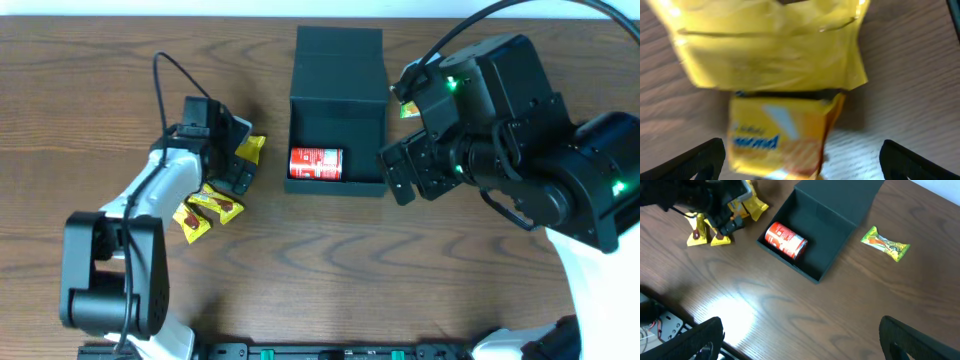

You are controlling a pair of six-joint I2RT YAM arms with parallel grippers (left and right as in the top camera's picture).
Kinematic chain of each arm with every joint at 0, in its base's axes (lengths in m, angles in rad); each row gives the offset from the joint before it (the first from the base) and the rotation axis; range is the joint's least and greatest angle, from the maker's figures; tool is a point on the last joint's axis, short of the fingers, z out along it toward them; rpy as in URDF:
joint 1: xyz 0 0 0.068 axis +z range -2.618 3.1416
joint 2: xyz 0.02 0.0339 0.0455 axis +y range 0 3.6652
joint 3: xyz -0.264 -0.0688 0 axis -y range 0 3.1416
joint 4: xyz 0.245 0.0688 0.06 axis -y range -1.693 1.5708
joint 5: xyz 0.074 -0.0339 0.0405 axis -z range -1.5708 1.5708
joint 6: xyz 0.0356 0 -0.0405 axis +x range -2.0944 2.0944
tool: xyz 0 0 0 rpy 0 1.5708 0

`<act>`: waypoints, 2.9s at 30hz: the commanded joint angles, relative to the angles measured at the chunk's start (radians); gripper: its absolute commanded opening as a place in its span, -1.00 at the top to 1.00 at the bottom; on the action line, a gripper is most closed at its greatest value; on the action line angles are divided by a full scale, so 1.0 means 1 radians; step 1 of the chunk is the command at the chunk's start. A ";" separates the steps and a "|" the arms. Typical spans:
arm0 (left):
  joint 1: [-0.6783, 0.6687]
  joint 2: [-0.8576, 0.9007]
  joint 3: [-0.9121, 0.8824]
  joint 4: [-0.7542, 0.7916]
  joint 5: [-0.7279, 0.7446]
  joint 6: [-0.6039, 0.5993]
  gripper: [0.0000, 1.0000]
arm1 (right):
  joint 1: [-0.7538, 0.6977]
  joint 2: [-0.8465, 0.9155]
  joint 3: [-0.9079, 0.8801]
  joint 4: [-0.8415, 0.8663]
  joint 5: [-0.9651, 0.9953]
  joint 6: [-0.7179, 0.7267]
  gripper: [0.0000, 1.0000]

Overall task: Pack container
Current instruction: 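Reach the left gripper to the yellow cookie packet and grasp it, then lift the yellow packet with the left gripper toward the box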

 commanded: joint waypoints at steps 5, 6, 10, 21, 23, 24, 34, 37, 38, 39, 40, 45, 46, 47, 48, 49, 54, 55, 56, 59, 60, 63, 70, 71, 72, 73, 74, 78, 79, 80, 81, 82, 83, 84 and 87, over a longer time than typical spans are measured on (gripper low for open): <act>-0.006 0.051 0.016 0.013 0.000 0.021 -0.84 | -0.010 -0.011 0.000 -0.003 -0.003 -0.019 -0.98; -0.006 0.054 0.016 0.014 -0.007 0.021 -0.84 | -0.010 -0.011 0.000 -0.003 -0.003 -0.019 -0.98; -0.006 0.057 0.016 0.022 -0.023 0.022 -0.83 | -0.010 -0.011 0.000 -0.003 -0.003 -0.019 -0.99; -0.005 0.056 0.046 0.024 -0.086 -0.016 -0.71 | -0.010 -0.011 0.000 -0.003 -0.003 -0.027 -0.99; -0.005 0.056 0.046 0.031 -0.092 -0.016 -0.69 | -0.010 -0.011 0.000 -0.003 -0.003 -0.027 -0.98; -0.005 0.056 0.046 0.032 -0.092 -0.016 -0.66 | -0.010 -0.011 0.000 -0.003 -0.003 -0.027 -0.98; 0.002 0.081 0.045 0.034 -0.091 -0.048 -0.51 | -0.010 -0.011 0.000 -0.003 -0.003 -0.028 -0.98; 0.002 0.084 0.045 0.036 -0.091 -0.050 -0.53 | -0.010 -0.011 0.000 -0.003 -0.003 -0.042 -0.98; 0.004 0.087 0.045 0.036 -0.091 -0.049 -0.53 | -0.010 -0.011 0.000 -0.003 -0.003 -0.042 -0.99; 0.007 0.090 0.045 0.036 -0.091 -0.050 -0.53 | -0.010 -0.011 0.000 -0.003 -0.003 -0.042 -0.98; 0.008 0.093 0.045 0.035 -0.091 -0.050 -0.53 | -0.010 -0.011 0.000 -0.003 -0.004 -0.042 -0.99; 0.008 0.103 0.045 0.030 -0.066 -0.050 -0.34 | -0.010 -0.011 0.000 -0.003 -0.003 -0.042 -0.98; 0.008 0.103 0.045 0.031 -0.065 -0.051 -0.26 | -0.010 -0.011 0.000 -0.003 -0.003 -0.042 -0.98; 0.008 0.103 0.045 0.030 -0.065 -0.060 -0.25 | -0.010 -0.011 0.000 -0.003 -0.003 -0.042 -0.98; 0.008 0.103 0.046 0.030 -0.065 -0.073 -0.23 | -0.010 -0.011 0.000 -0.003 -0.003 -0.042 -0.99; 0.008 0.101 0.046 0.030 -0.065 -0.086 -0.17 | -0.010 -0.011 0.000 -0.003 -0.003 -0.042 -0.99; 0.007 0.101 0.078 0.001 -0.065 -0.141 -0.05 | -0.010 -0.011 0.000 -0.003 -0.003 -0.045 -0.98; 0.007 0.099 0.094 -0.016 -0.065 -0.144 -0.04 | -0.010 -0.011 0.000 -0.003 -0.003 -0.045 -0.98; 0.007 0.098 0.106 -0.029 -0.065 -0.143 -0.04 | -0.010 -0.011 0.000 -0.003 -0.003 -0.046 -0.98; 0.007 0.090 0.156 -0.089 -0.065 -0.148 0.06 | -0.010 -0.011 0.000 -0.003 0.016 -0.049 -0.98; 0.007 0.087 0.175 -0.112 -0.065 -0.156 0.07 | -0.010 -0.011 0.000 -0.003 0.030 -0.049 -0.99; 0.006 0.069 0.259 -0.199 -0.064 -0.207 0.07 | -0.010 -0.011 0.000 -0.003 0.075 -0.048 -0.96; -0.004 0.050 0.425 -0.361 0.053 -0.314 0.08 | -0.047 -0.013 0.000 -0.003 0.087 -0.040 -0.91; -0.012 0.050 0.442 -0.375 0.076 -0.332 0.10 | -0.056 -0.014 0.000 -0.003 0.093 -0.040 -0.85; -0.024 0.050 0.456 -0.385 0.103 -0.351 0.13 | -0.069 -0.019 0.000 -0.003 0.100 -0.024 -0.84; -0.038 0.050 0.463 -0.388 0.122 -0.364 0.14 | -0.087 -0.027 0.001 -0.002 0.102 -0.007 -0.84; -0.057 0.050 0.464 -0.388 0.128 -0.375 0.15 | -0.103 -0.039 0.003 -0.002 0.102 0.002 -0.85; -0.171 0.051 0.464 -0.370 0.116 -0.415 0.18 | -0.162 -0.131 0.004 0.013 0.102 0.004 -0.97; -0.205 0.051 0.464 -0.357 0.115 -0.437 0.19 | -0.177 -0.161 0.004 0.019 0.102 0.004 -0.99; -0.228 0.051 0.464 -0.348 0.114 -0.458 0.20 | -0.188 -0.185 0.004 0.022 0.102 0.004 -0.98; -0.254 0.051 0.464 -0.336 0.112 -0.488 0.20 | -0.198 -0.208 0.004 0.023 0.102 0.004 -0.99; -0.281 0.051 0.464 -0.324 0.112 -0.518 0.20 | -0.206 -0.228 0.004 0.023 0.102 0.004 -0.99; -0.323 0.051 0.464 -0.306 0.112 -0.553 0.20 | -0.213 -0.254 0.004 0.022 0.102 0.004 -0.99; -0.349 0.051 0.464 -0.294 0.111 -0.578 0.20 | -0.214 -0.269 0.004 0.021 0.102 0.004 -0.99; -0.431 0.051 0.464 -0.251 0.084 -0.649 0.20 | -0.214 -0.307 0.004 0.016 0.102 0.005 -0.99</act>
